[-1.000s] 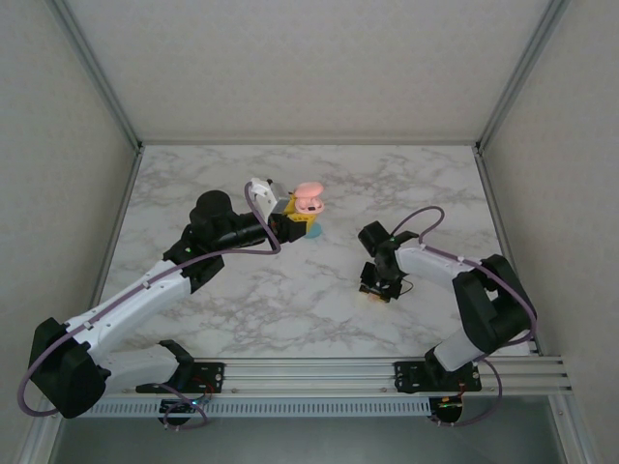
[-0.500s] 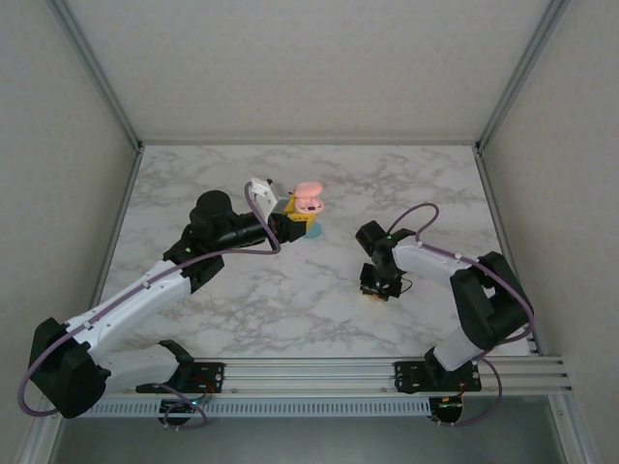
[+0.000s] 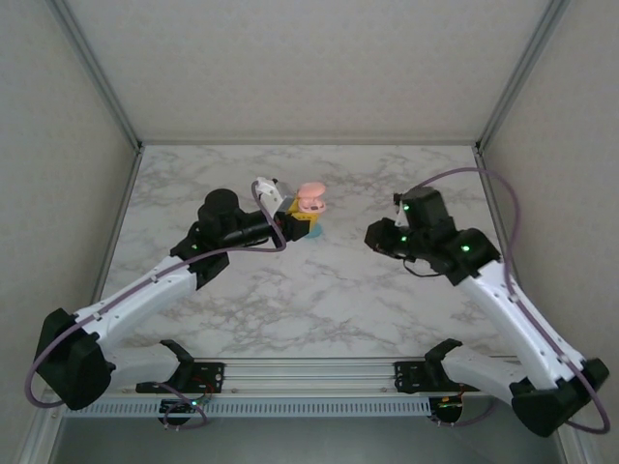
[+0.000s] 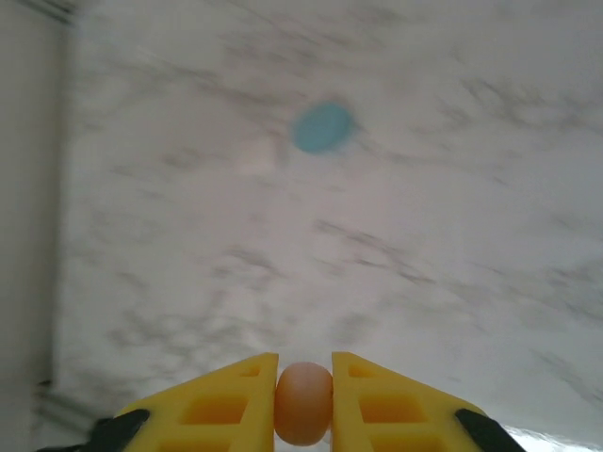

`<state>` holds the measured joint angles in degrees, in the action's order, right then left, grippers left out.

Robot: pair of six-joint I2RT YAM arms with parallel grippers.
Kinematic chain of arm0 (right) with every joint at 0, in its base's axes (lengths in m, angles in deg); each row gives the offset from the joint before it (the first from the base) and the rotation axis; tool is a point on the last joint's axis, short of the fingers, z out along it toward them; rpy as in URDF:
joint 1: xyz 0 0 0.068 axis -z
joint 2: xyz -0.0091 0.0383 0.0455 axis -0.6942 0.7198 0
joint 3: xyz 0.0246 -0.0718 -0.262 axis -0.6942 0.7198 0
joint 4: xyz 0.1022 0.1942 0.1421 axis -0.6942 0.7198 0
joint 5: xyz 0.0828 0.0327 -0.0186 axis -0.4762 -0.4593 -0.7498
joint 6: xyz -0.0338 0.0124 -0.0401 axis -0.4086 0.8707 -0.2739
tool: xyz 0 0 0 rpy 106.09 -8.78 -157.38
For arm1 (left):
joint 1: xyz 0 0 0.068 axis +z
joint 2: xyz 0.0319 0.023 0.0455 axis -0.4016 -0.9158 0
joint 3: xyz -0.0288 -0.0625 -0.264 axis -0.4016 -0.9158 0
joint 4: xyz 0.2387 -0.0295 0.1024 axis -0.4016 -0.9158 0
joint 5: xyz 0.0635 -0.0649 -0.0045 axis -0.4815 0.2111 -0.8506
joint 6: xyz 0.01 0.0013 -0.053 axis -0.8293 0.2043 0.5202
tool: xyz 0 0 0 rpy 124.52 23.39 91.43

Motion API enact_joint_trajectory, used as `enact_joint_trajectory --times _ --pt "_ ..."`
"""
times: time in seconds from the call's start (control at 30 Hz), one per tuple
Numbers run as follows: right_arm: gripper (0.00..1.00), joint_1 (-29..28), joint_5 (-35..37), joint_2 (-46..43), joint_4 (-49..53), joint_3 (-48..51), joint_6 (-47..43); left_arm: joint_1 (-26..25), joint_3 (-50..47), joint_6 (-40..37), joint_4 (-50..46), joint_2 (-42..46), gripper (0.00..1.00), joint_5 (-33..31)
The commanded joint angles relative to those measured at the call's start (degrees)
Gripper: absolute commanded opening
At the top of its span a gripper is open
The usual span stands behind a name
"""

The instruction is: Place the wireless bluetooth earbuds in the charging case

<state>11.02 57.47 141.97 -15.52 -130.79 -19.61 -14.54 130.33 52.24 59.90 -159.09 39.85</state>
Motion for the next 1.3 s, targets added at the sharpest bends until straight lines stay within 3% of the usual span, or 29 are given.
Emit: enact_joint_trajectory --times 0.0,0.13,0.27,0.63,1.27 --pt "0.19 -0.4 -8.8 -0.8 -1.9 -5.1 -2.3 -0.4 2.2 0.5 2.9 -1.1 0.15 2.5" --pt "0.19 -0.5 -19.8 0.1 -9.7 -7.4 0.2 -0.8 2.4 0.7 4.8 -2.7 0.15 3.9" --pt "0.19 -1.6 -23.5 2.3 -15.4 -7.8 1.9 -1.2 2.8 0.4 5.0 -3.7 0.16 4.7" --pt "0.19 -4.2 -22.8 8.6 -19.5 -10.2 2.0 -2.5 3.6 -0.8 3.9 -3.9 0.16 6.2" --pt "0.2 -5.2 -20.5 11.7 -19.9 -10.6 2.2 -3.1 3.8 -0.9 3.6 -3.0 0.16 5.8"
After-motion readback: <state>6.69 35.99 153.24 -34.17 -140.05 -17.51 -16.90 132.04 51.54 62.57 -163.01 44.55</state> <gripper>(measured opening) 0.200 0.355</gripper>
